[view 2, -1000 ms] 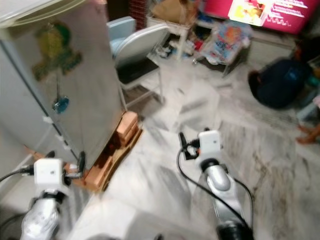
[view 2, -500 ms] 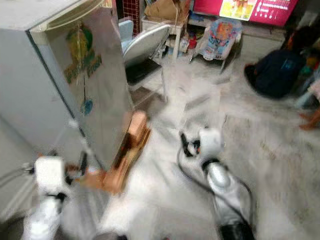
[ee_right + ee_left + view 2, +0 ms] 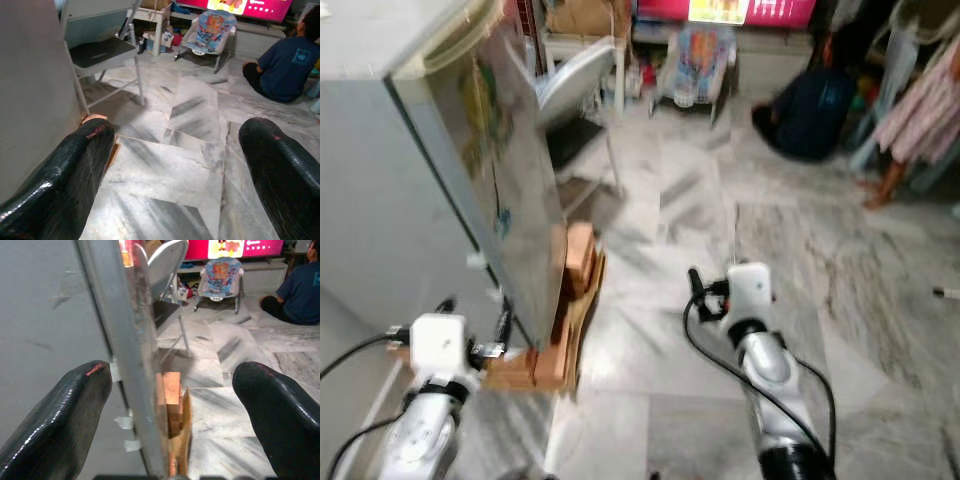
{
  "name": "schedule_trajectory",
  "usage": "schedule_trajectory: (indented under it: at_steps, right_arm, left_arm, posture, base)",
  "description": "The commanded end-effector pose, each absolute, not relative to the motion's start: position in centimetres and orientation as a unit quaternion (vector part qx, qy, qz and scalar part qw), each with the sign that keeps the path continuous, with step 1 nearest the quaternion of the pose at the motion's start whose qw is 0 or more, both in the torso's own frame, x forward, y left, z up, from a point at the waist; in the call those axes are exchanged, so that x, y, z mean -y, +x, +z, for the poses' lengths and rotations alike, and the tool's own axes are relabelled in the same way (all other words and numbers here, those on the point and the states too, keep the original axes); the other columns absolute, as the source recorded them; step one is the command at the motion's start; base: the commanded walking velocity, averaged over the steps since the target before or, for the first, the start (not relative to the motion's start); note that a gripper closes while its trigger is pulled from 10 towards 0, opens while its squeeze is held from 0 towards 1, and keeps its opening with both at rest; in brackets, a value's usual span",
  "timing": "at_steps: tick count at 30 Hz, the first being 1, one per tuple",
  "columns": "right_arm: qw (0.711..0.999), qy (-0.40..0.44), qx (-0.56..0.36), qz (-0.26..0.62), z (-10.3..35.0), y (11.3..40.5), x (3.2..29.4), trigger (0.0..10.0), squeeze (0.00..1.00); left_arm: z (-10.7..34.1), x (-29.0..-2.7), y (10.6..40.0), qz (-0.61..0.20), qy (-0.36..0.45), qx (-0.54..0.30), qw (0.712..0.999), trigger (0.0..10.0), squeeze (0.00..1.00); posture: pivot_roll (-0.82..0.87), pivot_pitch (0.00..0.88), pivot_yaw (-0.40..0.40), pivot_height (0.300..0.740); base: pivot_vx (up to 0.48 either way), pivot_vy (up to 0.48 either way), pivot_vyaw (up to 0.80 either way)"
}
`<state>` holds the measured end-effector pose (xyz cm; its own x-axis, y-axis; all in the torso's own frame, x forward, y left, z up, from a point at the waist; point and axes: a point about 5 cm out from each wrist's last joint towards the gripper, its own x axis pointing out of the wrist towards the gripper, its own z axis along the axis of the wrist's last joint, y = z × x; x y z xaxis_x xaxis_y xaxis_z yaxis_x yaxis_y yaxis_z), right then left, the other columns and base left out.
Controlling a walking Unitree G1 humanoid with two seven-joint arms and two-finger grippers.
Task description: Restocking fridge
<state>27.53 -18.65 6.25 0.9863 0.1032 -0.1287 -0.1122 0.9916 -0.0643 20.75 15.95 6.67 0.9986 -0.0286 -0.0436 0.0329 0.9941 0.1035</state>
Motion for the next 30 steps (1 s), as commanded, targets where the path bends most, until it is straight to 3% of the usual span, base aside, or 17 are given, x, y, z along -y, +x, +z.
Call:
schedule_trajectory:
  at_steps: [1, 11, 19, 30]
  right_arm:
    - [0.996, -0.035, -0.049, 0.064, 6.86, 27.98, 18.03, 10.0, 0.0]
    - [0.997, -0.031, -0.047, 0.059, 6.97, 28.09, 18.26, 10.0, 0.0]
    - [0.996, -0.03, -0.052, 0.064, 6.8, 28.07, 18.05, 10.0, 0.0]
    - [0.996, -0.036, -0.051, 0.066, 6.85, 28.25, 18.17, 10.0, 0.0]
  left_arm:
    - [6.45, -16.46, 20.39, -0.014, 0.061, -0.028, 0.998, 10.0, 0.0]
    - [6.78, -16.52, 20.44, -0.014, 0.058, -0.012, 0.998, 10.0, 0.0]
    - [6.83, -16.39, 20.48, -0.019, 0.053, -0.011, 0.998, 10.0, 0.0]
    - [6.87, -16.79, 20.54, -0.006, 0.057, -0.007, 0.998, 10.0, 0.0]
  posture:
    - [0.05, 0.04, -0.035, 0.74]
    - [0.05, 0.04, -0.035, 0.74]
    - [0.05, 0.037, -0.037, 0.74]
    - [0.05, 0.04, -0.042, 0.74]
  base:
    - [0.0, 0.0, 0.0]
    - [0.0, 0.0, 0.0]
    - [0.297, 0.0, -0.53]
    - [0.329, 0.0, 0.0]
